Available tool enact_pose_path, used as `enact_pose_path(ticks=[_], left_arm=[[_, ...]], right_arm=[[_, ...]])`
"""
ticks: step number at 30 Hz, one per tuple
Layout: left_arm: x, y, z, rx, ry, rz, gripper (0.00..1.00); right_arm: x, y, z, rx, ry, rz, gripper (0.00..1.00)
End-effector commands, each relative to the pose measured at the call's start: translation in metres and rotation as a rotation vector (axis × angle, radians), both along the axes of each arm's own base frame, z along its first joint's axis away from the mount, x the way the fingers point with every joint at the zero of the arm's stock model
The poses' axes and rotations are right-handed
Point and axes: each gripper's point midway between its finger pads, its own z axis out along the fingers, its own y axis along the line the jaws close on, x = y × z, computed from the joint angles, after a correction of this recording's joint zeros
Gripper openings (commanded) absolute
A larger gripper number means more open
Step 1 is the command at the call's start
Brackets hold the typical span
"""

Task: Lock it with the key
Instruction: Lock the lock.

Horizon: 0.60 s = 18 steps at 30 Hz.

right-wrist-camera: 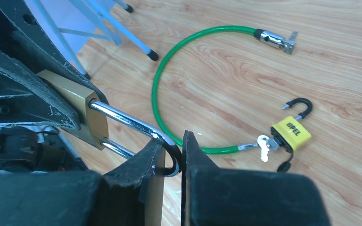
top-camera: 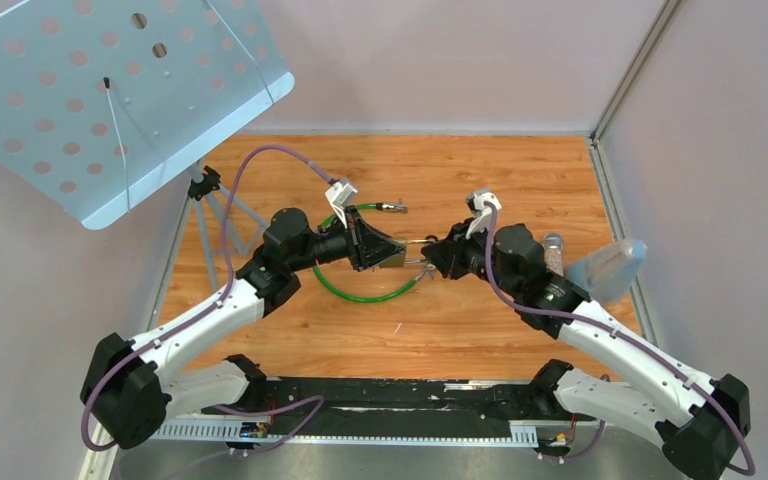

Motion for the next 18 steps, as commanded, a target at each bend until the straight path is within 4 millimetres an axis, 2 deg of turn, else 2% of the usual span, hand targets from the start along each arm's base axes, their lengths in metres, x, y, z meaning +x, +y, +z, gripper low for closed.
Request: enact_pose_path(ticks=[1,2,6,9,12,15,18], left_arm=[[-0.001,-0.005,0.038,-0.087,-0.045,0.078,0.0],[0.003,-0.002,0.042,-0.1,-0.045,0.114,0.0],[0.018,0.009,0.049,-0.149,0.023,0.243,0.0],[0.024,0.012,0.063,-0.22,0.05,0.284,0.0],[0.029,0.014,0.072,-0.278,0.083,0.316,0.0],[0.028,0.016,0.087,-0.368,0.134,0.314,0.0],[0.024,0.018,0.099,-0.46,0.179,0.293,0.0]], right_arm=[[-0.024,0.018,0.084,0.322,-0.074,0.162,0.11],[-0.022,0.013,0.083,0.329,-0.07,0.15,0.14],[-0.014,0.001,0.084,0.335,-0.078,0.105,0.42],[-0.01,-0.004,0.09,0.36,-0.066,0.069,0.63],[-0.008,-0.01,0.099,0.408,-0.052,0.021,0.79],[0.0,-0.02,0.103,0.49,-0.001,-0.076,0.89],[0.005,-0.021,0.105,0.572,0.061,-0.122,0.9]])
